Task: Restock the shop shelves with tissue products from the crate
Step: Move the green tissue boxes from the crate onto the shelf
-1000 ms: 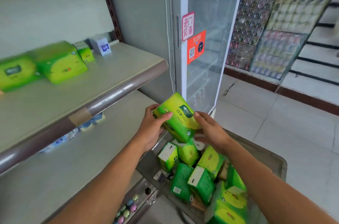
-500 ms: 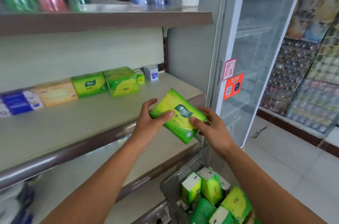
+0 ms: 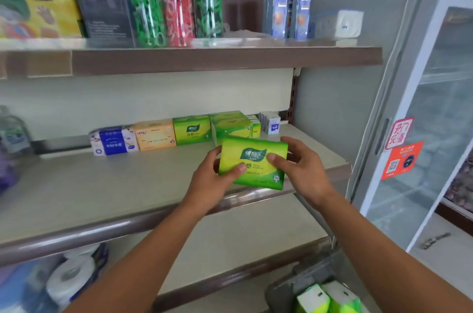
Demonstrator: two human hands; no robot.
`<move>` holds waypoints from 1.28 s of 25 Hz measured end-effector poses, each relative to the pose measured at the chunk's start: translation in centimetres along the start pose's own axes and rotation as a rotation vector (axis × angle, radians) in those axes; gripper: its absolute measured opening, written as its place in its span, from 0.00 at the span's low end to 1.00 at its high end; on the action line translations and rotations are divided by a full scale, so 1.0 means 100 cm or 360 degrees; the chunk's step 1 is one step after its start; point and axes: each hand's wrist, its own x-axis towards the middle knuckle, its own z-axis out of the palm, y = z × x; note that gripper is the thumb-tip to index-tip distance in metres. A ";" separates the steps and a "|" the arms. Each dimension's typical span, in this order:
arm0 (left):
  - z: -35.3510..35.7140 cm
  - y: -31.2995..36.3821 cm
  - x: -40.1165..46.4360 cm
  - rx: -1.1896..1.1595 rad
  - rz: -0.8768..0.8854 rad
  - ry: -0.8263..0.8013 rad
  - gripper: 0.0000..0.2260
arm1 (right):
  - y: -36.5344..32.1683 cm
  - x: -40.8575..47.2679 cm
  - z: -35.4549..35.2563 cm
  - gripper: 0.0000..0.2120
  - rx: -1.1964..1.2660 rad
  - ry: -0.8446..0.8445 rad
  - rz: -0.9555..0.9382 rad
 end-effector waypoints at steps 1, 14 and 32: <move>-0.005 -0.003 0.004 0.0050 0.0004 0.0030 0.31 | 0.001 0.006 0.006 0.23 -0.0019 -0.0034 -0.0016; -0.029 -0.031 0.060 0.0333 -0.0135 0.0178 0.33 | 0.042 0.084 0.041 0.43 -0.0210 -0.0305 -0.0005; -0.071 -0.058 0.116 0.0525 -0.0228 0.0128 0.32 | 0.055 0.137 0.090 0.30 -0.0637 -0.0445 -0.0103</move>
